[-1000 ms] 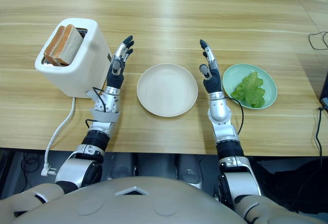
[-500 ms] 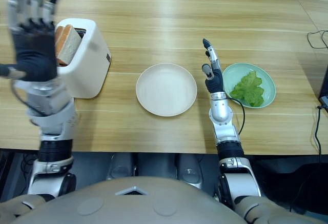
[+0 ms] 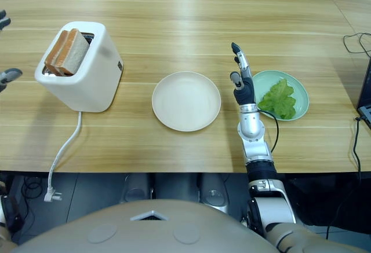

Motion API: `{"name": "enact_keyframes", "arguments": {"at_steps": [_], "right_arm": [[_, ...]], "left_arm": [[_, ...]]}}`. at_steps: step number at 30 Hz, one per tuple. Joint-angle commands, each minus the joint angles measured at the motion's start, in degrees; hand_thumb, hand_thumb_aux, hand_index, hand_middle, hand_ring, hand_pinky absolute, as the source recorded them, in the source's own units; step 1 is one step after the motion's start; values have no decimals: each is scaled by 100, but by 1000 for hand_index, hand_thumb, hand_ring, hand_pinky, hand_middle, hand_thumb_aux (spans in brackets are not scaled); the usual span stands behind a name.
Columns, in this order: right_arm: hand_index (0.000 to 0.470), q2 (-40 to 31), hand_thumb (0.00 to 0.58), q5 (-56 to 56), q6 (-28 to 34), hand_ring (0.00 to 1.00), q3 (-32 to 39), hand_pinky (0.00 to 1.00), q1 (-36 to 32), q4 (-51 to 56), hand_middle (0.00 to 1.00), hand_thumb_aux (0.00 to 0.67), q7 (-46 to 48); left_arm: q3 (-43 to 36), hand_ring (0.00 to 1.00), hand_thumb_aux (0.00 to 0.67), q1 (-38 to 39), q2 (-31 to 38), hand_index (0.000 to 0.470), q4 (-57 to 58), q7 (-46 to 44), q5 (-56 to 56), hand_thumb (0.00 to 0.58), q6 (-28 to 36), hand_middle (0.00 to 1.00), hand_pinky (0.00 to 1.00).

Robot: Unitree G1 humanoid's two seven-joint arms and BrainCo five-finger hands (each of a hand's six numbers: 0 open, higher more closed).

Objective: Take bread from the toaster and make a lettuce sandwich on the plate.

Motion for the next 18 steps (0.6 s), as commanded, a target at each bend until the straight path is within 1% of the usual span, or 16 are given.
{"name": "enact_keyframes", "arguments": {"at_steps": [1,6,15,16,17,18], "right_arm": [[0,-55,0,11,111,0,-83,0,54,-42,0,0,17],[0,-79,0,28,114,0,-93,0,37,-33,0,0,28],[0,-83,0,24,121,0,-96,0,35,-53,0,0,34],[0,-82,0,22,123,0,-96,0,39,-62,0,0,33],[0,-82,0,26,123,0,-95,0,27,-52,0,0,40],[0,-84,0,30,123,0,-95,0,20,-45,0,0,44]], "left_arm": [[-547,0,0,-139,194,0,594,530,604,0,255,0,0],[-1144,0,0,-380,340,0,1057,1186,981,0,523,0,0],[-1919,0,3,-880,481,2,1526,1969,1242,5,888,0,0],[-1986,0,47,-910,494,32,1557,2019,1236,79,903,0,0],[-2046,0,87,-923,512,60,1579,2078,1234,140,935,0,0],[-2101,0,150,-937,531,103,1606,2127,1243,230,973,0,0]]}}
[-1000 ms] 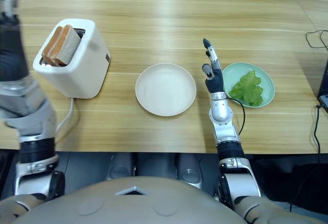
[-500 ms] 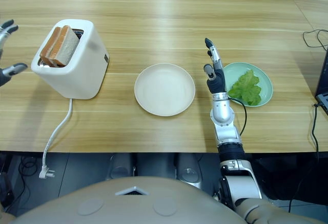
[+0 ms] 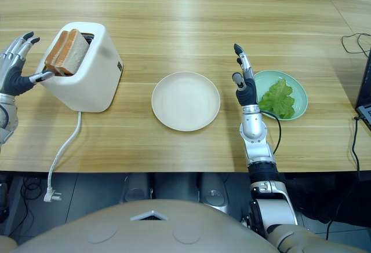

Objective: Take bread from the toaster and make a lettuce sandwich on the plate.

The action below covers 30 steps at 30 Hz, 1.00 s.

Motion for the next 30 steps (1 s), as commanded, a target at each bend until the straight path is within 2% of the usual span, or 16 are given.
{"name": "enact_keyframes", "arguments": {"at_steps": [1,4,9,10,11,13,15,16,18,19,22,23,24,27,29,30], "right_arm": [[0,-25,0,24,51,0,-46,0,-8,-30,0,0,38],[0,-32,0,31,55,0,-56,0,-7,-26,0,0,44],[0,-28,0,24,47,0,-58,0,-6,-4,0,0,45],[0,-27,0,23,48,0,-58,0,-9,6,0,0,45],[0,-27,0,23,51,0,-59,0,0,-2,0,0,48],[0,-28,0,24,57,0,-61,0,12,-13,0,0,50],[0,-28,0,22,62,0,-63,0,10,-7,0,0,47],[0,-29,0,23,62,0,-63,0,13,-9,0,0,50],[0,-29,0,24,62,0,-63,0,14,-5,0,0,51],[0,-30,0,24,60,0,-65,0,15,-3,0,0,51],[0,-30,0,22,55,0,-70,0,10,19,0,0,50],[0,-30,0,22,53,0,-73,0,10,27,0,0,49],[0,-29,0,18,52,0,-77,0,12,34,0,0,45],[0,-24,0,8,50,0,-73,0,6,62,0,0,42],[0,-28,0,13,53,0,-72,0,2,74,0,0,53],[0,-30,0,15,55,0,-72,0,2,75,0,0,57]], "left_arm": [[-283,0,187,-42,88,128,197,198,76,278,155,0,0],[-417,0,307,-61,109,211,218,262,38,410,175,0,0],[-596,0,376,-89,99,258,199,289,6,468,156,0,0],[-624,0,449,-86,100,308,193,284,-6,517,148,0,0],[-645,0,449,-76,104,308,181,284,-21,517,141,0,0],[-681,0,504,-62,107,346,161,278,-64,545,111,0,0],[-692,0,497,-42,82,341,113,223,-173,541,14,0,0],[-680,0,452,-20,62,310,70,166,-272,519,-63,0,0],[-620,0,407,8,-5,280,-9,10,-536,491,-219,0,0],[-589,0,360,10,-36,247,-40,-69,-667,456,-270,0,0],[-492,0,336,-24,-148,231,-141,-316,-1062,436,-320,0,0],[-474,0,297,-54,-204,204,-182,-399,-1175,400,-310,0,0],[-469,0,344,-89,-259,236,-215,-458,-1241,443,-292,0,0],[-374,0,347,-223,-465,238,-313,-600,-1551,445,-199,0,0],[-258,0,370,-310,-599,254,-416,-690,-1802,464,-114,0,0],[-171,0,407,-350,-672,280,-482,-757,-1972,491,-56,0,0]]}}
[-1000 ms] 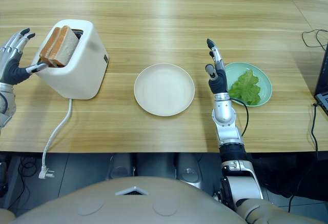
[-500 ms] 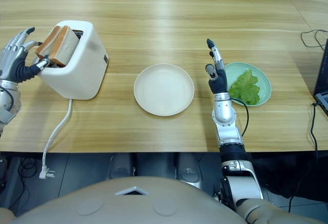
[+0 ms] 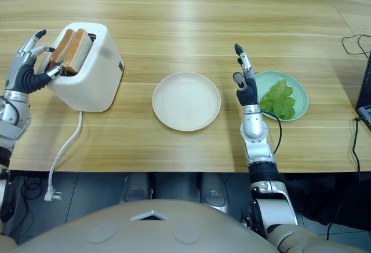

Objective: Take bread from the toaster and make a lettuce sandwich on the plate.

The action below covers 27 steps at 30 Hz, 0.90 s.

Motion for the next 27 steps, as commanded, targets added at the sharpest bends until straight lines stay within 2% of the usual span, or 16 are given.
{"name": "enact_keyframes", "arguments": {"at_steps": [1,2,3,4,5,6,7,12,18,22,23,24,25,26,27], "right_arm": [[0,-34,0,17,54,0,-40,0,8,58,0,0,29],[0,-35,0,18,55,0,-42,0,11,57,0,0,29],[0,-35,0,16,56,0,-43,0,13,58,0,0,27],[0,-34,0,15,57,0,-43,0,13,59,0,0,27],[0,-33,0,13,56,0,-41,0,11,64,0,0,26],[0,-29,0,5,58,0,-41,0,23,54,0,0,16],[0,-24,0,-2,61,0,-39,0,31,47,0,0,9],[0,-4,0,-10,63,0,-12,0,14,67,0,0,19],[0,-3,0,-20,73,0,-11,0,35,62,0,0,12],[0,-14,0,-11,69,0,-18,0,35,71,0,0,19],[0,-18,0,-10,70,0,-24,0,35,71,0,0,16],[0,-22,0,-8,72,0,-30,0,32,67,0,0,14],[0,-28,0,-3,76,0,-41,0,31,55,0,0,11],[0,-34,0,-2,78,0,-50,0,23,56,0,0,6],[0,-41,0,4,78,0,-64,0,20,53,0,0,0]], "left_arm": [[310,0,407,-196,-272,280,-420,-314,-691,491,237,0,0],[406,0,407,-234,-354,280,-519,-413,-903,491,330,0,0],[497,0,441,-269,-428,303,-629,-522,-1111,512,438,0,0],[584,0,434,-305,-492,298,-714,-610,-1277,508,554,0,0],[639,0,541,-333,-523,372,-772,-647,-1328,559,665,0,0],[663,0,541,-378,-537,372,-792,-649,-1312,559,755,0,0],[675,0,670,-410,-542,460,-791,-638,-1269,580,817,0,0],[676,0,670,-335,-556,460,-831,-654,-1104,580,911,0,0],[945,0,670,-315,-738,460,-1338,-777,-1479,580,809,0,0],[1131,20,670,-442,-872,460,-1793,-828,-1699,580,1000,20,20],[1123,345,670,-509,-914,460,-1895,-888,-1743,580,1047,345,345],[1109,569,670,-569,-955,460,-1980,-946,-1788,580,1088,569,569],[1093,569,670,-627,-992,460,-2065,-995,-1810,580,1120,569,569],[1080,961,670,-674,-1017,460,-2119,-1028,-1805,580,1137,961,961],[1071,961,670,-719,-1042,460,-2189,-1051,-1775,580,1152,961,961]]}}
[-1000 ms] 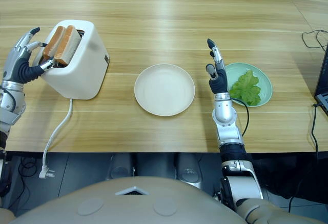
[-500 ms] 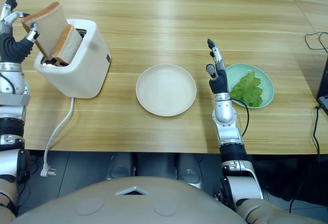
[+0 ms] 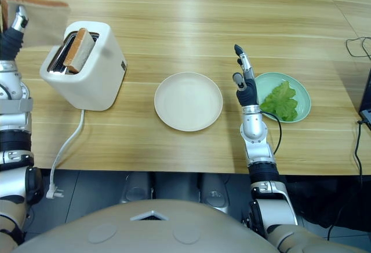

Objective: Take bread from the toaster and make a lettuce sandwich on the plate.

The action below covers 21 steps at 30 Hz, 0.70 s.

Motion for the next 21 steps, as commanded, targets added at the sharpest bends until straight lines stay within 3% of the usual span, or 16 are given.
{"name": "enact_keyframes", "arguments": {"at_steps": [1,9,14,21], "right_arm": [[0,-52,0,14,69,0,-75,0,0,51,0,0,-4],[0,-90,0,26,58,0,-113,0,-54,88,0,0,-15],[0,-227,0,24,70,0,-260,0,-71,46,0,0,-73],[0,-1005,0,-655,455,0,-723,0,14,89,0,0,-702]], "left_arm": [[-26,1000,670,-199,-110,460,-325,-162,-22,580,129,1000,1000],[-67,1000,670,-441,-404,460,-835,-514,-255,580,321,1000,1000],[-401,1000,670,-427,-883,460,-1627,-1373,-1181,580,873,1000,1000],[-1565,1000,670,-310,-1844,460,-1837,-2492,-1380,580,1616,1000,1000]]}}
